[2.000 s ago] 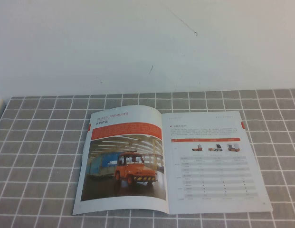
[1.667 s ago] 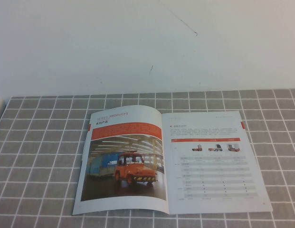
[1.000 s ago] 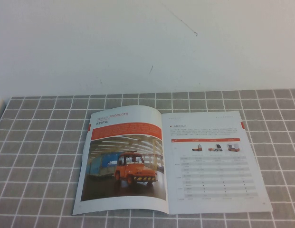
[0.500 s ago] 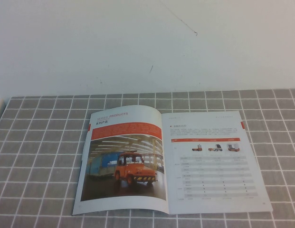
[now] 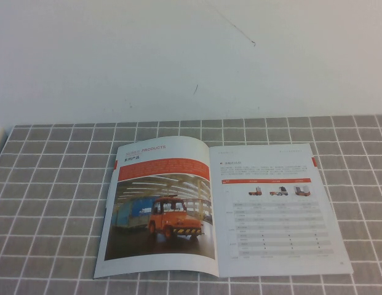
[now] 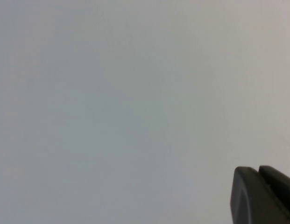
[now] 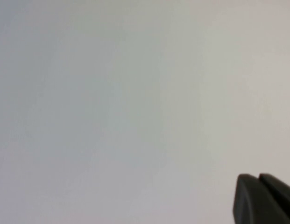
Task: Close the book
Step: 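Close the open booklet and leave it lying on the table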
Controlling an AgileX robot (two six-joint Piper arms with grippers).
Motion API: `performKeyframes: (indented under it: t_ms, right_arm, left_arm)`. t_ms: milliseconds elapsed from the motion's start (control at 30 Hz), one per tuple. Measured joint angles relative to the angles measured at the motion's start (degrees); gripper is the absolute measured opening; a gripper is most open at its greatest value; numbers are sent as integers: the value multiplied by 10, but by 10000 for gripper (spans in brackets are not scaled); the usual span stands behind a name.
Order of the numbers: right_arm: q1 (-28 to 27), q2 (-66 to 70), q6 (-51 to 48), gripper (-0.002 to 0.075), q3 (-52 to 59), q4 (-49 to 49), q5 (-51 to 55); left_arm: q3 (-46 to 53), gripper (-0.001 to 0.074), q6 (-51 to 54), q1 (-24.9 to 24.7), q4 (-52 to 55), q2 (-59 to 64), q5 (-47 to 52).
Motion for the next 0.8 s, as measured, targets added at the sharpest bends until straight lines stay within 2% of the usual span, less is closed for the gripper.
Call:
performKeyframes:
  t_ms: [167, 233, 333, 433, 567, 633, 800]
  right_arm:
    - [0, 0, -21, -1, 0, 39, -38]
    - [0, 0, -25, -1, -10, 41, -4]
    - [0, 0, -51, -1, -76, 41, 128]
    - [0, 5, -78, -1, -158, 41, 279]
    - [0, 70, -84, -1, -257, 41, 382]
    - [0, 120, -85, -1, -307, 41, 426]
    - [0, 285, -88, -1, -412, 41, 544]
  left_arm:
    - [0, -2, 0, 0, -8, 0, -60]
    - [0, -2, -3, 0, -42, 0, -74]
    - [-5, -2, -22, 0, -90, 0, -92]
    - [-56, -2, -6, 0, -143, 0, -29]
    - [-167, -2, 112, 0, -205, 36, 78]
    - [-225, -2, 178, 0, -229, 84, 130]
    - [-336, -2, 245, 0, -251, 229, 206]
